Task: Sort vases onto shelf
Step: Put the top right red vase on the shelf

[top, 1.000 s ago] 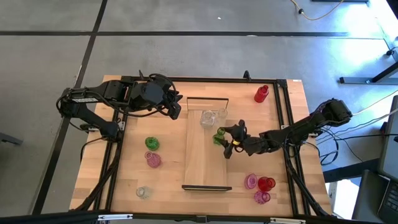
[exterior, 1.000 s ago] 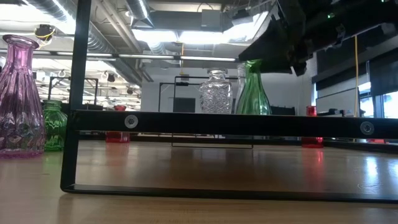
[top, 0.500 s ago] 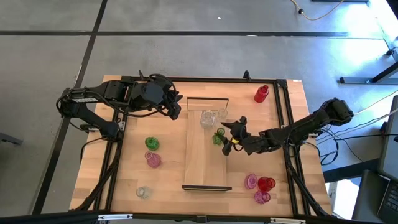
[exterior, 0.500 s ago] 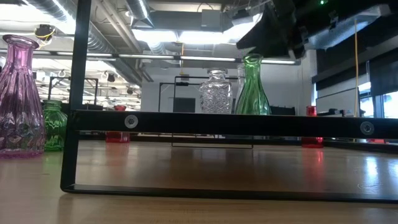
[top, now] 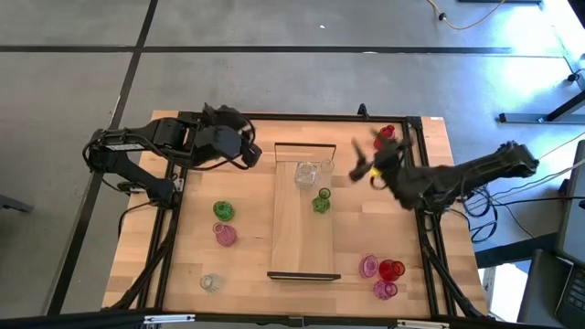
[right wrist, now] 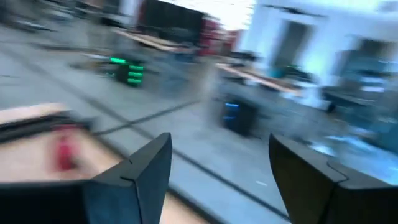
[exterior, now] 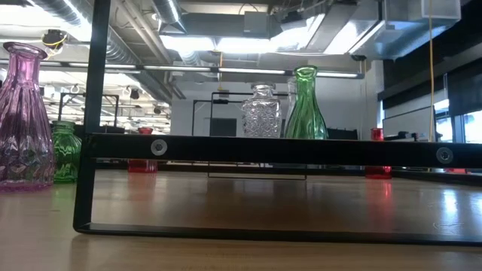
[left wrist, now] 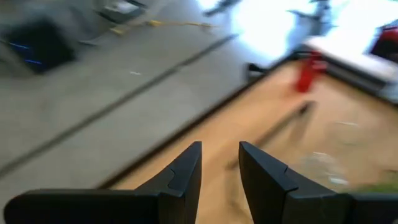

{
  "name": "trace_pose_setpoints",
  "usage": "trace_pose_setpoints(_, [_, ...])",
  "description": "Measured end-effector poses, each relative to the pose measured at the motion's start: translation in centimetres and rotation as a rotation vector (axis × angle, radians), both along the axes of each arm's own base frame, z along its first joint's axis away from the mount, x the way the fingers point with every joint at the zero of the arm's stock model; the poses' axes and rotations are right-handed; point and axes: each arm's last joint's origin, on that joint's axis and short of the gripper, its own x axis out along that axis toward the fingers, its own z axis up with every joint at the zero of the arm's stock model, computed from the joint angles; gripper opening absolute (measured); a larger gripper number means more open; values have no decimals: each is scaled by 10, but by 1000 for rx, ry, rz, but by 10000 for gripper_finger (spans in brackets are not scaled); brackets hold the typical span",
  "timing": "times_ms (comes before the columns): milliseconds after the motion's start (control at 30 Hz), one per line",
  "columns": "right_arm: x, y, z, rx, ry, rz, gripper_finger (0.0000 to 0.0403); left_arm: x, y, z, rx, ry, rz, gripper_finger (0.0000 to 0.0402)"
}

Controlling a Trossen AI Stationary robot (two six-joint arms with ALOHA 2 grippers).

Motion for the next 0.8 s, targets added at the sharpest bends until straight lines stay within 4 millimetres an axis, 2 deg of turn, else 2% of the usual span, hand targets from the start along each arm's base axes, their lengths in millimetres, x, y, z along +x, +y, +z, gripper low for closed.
trace_pose_setpoints(167, [-13, -35, 9, 8, -41, -181, 246, -9, 19, -5, 58, 148, 78, 101])
trace_pose_setpoints(300, [-26, -63, 11, 71, -188, -300, 242, -15, 47, -10, -17, 305, 15, 101])
trace_pose_setpoints(400, [-38, -89, 7, 171, -296, -284, 226, -21, 71, -13, -101, 380, -78, 101])
trace_pose_setpoints(500, [-50, -119, -6, 348, -337, -262, 206, -27, 100, -20, -217, 378, -206, 101])
trace_pose_setpoints(633, [-70, -153, -30, 596, -284, -348, 185, -37, 135, -45, -340, 376, -293, 101])
trace_pose_setpoints(800, [-75, -180, -54, 833, -238, -379, 177, -51, 159, -79, -468, 388, -326, 101])
